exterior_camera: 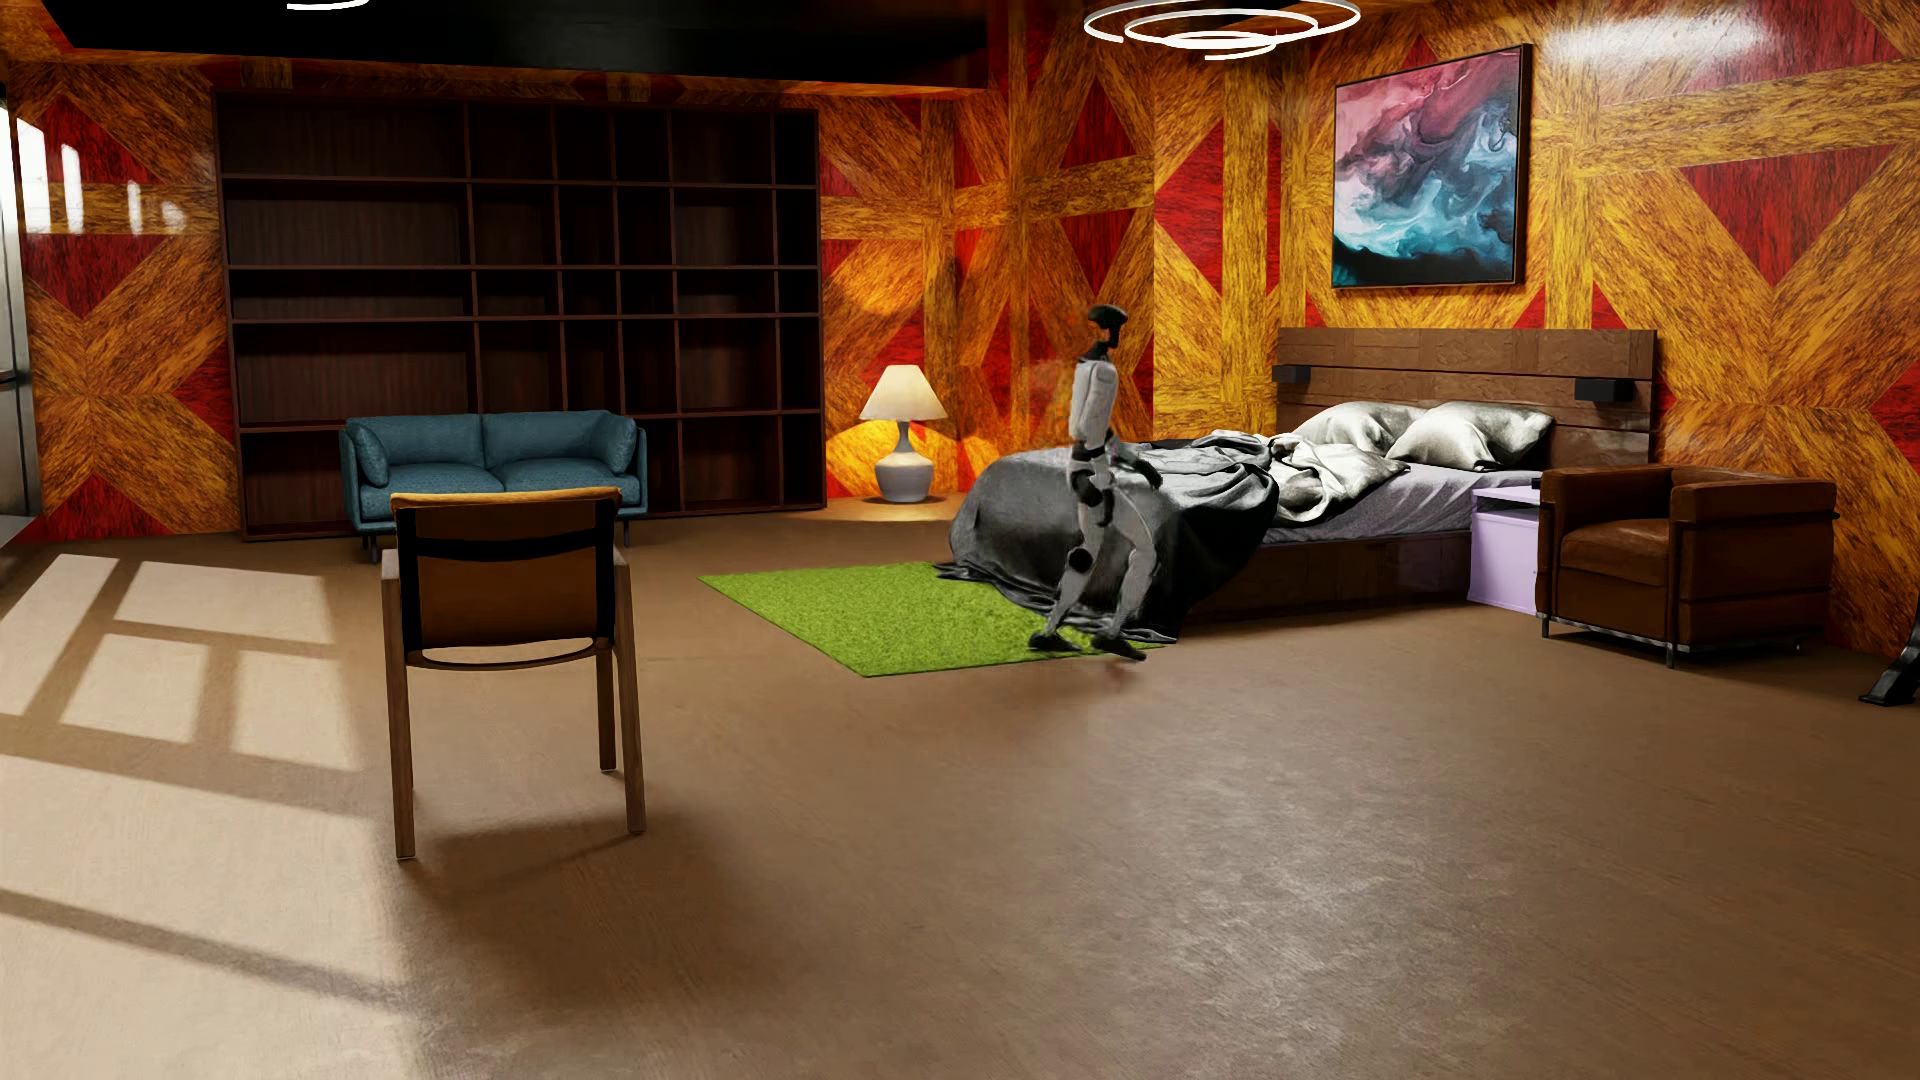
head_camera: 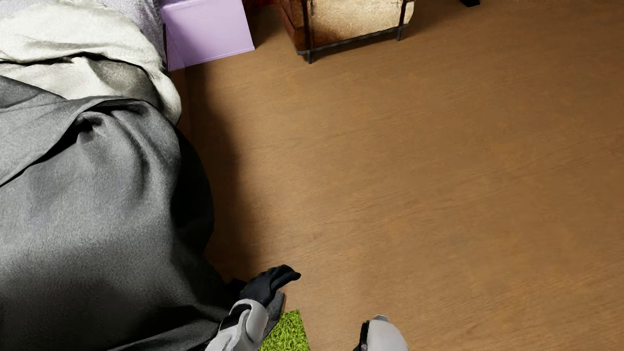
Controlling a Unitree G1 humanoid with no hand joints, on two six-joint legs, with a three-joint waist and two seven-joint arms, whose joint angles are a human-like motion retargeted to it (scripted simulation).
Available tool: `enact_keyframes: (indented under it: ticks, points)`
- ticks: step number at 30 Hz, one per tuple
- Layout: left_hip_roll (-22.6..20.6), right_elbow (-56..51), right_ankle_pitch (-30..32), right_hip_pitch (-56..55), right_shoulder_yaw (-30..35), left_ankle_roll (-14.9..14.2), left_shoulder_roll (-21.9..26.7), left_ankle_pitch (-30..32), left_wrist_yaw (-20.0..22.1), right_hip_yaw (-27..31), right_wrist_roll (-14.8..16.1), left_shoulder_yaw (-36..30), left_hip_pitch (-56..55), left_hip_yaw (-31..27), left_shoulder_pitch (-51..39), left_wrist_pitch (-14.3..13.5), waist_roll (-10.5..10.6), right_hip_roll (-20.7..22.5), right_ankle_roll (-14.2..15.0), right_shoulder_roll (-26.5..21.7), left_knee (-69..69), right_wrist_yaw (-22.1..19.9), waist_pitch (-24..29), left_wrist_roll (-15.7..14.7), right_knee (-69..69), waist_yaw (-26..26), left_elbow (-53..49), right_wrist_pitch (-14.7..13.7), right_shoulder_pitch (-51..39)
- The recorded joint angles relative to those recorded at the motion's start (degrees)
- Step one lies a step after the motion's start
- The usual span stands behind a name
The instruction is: Move towards the armchair
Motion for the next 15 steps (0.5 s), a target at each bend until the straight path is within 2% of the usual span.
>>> enact_keyframes:
  ticks: [2, 3, 4, 5, 6, 7, 8, 9, 10, 11, 12, 13, 14, 15]
  points:
    - [1.05, -0.84, -0.03, -4.01, -2.14, -0.33, 0.69, 0.40, 1.50, -1.79, 2.33, -2.01, 9.38, -4.11, -7.01, -4.03, 0.66, 0.62, 1.27, 1.58, -4.26, -0.51, -0.61, -1.18, -26.28, -2.02, -9.53, -3.13, 5.09]
    - [2.47, -0.36, 0.02, -3.67, -2.32, -0.83, 1.12, 2.40, 2.83, -0.86, 2.21, -2.24, 13.54, -5.96, -9.06, -5.00, 1.38, 2.10, 3.22, 2.50, -4.77, -2.23, -0.94, -2.50, -37.77, -2.99, -13.25, -3.48, 6.88]
    - [4.20, 1.14, 1.65, -3.18, -1.82, -1.48, 1.70, 6.21, 4.13, -1.53, 0.80, -2.11, 16.64, -7.10, -9.56, -5.01, 2.32, 2.99, 4.24, 3.37, -3.08, -2.98, -1.26, -4.12, -41.21, -3.86, -16.03, -2.61, 8.02]
    - [6.14, 3.17, 6.78, -3.67, -1.10, -3.32, 2.92, 12.21, 4.98, -3.70, -1.07, -1.81, 18.20, -7.92, -8.72, -4.23, 3.58, 3.94, 2.22, 4.39, 1.69, -1.97, -1.45, -5.72, -35.64, -4.57, -18.20, -1.40, 8.31]
    - [7.94, 5.08, 11.30, -4.46, -0.84, -7.83, 4.65, 20.70, 5.29, -5.83, -2.34, -1.50, 17.23, -8.74, -7.01, -2.91, 5.18, 5.31, -0.58, 5.42, 10.77, -0.02, -1.34, -6.86, -26.94, -5.09, -19.74, -0.89, 7.64]
    - [9.31, 6.25, 8.99, -4.02, -1.46, -12.75, 6.17, 29.68, 5.34, -7.51, -2.77, -1.25, 12.99, -9.20, -4.96, -1.03, 6.90, 7.09, -2.83, 6.20, 23.68, 1.42, -0.90, -7.31, -19.18, -5.44, -19.98, -1.08, 5.97]
    - [10.51, 6.08, 3.79, -1.95, -2.90, -15.89, 6.91, 32.82, 5.11, -9.25, -2.89, -1.30, 5.69, -9.55, -3.17, 1.65, 8.49, 9.00, -4.49, 6.75, 36.68, 1.14, -0.32, -7.31, -14.81, -5.66, -17.99, -1.15, 3.53]
    - [11.57, 4.29, -0.66, 2.12, -4.92, -13.72, 6.86, 28.89, 4.06, -10.94, -3.15, -1.92, -3.27, -9.98, -1.95, 5.02, 9.82, 10.81, -4.98, 7.18, 46.74, -1.58, 0.16, -7.30, -14.16, -5.76, -13.39, -0.64, 0.82]
    - [13.08, 1.29, -3.59, 7.52, -7.28, -11.58, 6.69, 23.99, 1.43, -12.27, -3.17, -3.26, -12.32, -10.05, -1.14, 8.35, 10.85, 12.66, -5.25, 7.70, 51.97, -6.43, 0.45, -7.10, -16.25, -5.73, -6.77, -0.02, -1.80]
    - [14.85, -2.04, -5.51, 13.81, -9.66, -8.66, 6.88, 20.30, -2.88, -12.80, -2.20, -5.42, -20.26, -9.35, -0.21, 10.62, 11.54, 14.61, -5.14, 8.31, 52.23, -11.73, 0.55, -6.14, -20.14, -5.50, 0.68, -0.18, -4.33]
    - [16.46, -4.83, -6.57, 20.16, -11.44, -6.36, 7.54, 16.76, -8.18, -12.47, -0.15, -8.38, -26.74, -7.94, 1.18, 11.23, 11.91, 16.49, -5.00, 8.74, 48.24, -15.45, 0.50, -4.08, -24.48, -5.02, 7.80, -1.64, -6.96]
    - [17.91, -6.91, -7.01, 26.12, -12.09, -5.25, 8.43, 13.92, -13.56, -11.32, 1.99, -11.55, -31.74, -5.89, 3.18, 10.26, 12.02, 18.08, -4.80, 8.53, 40.93, -16.68, 0.33, -1.38, -28.42, -4.32, 13.66, -4.13, -9.90]
    - [19.26, -9.17, -7.05, 31.58, -11.25, -3.94, 9.64, 12.06, -18.59, -9.53, 3.19, -13.77, -35.27, -3.50, 5.64, 8.35, 12.02, 19.37, -4.55, 7.72, 30.77, -15.93, 0.02, 0.90, -31.61, -3.43, 17.43, -6.61, -13.28]
    - [20.17, -12.06, -6.65, 36.81, -9.06, -4.09, 10.42, 10.93, -22.09, -7.22, 3.39, -14.25, -37.19, -1.52, 8.57, 6.66, 11.97, 20.17, -4.22, 6.38, 18.09, -14.79, -0.38, 2.03, -34.47, -2.38, 19.03, -8.76, -16.80]
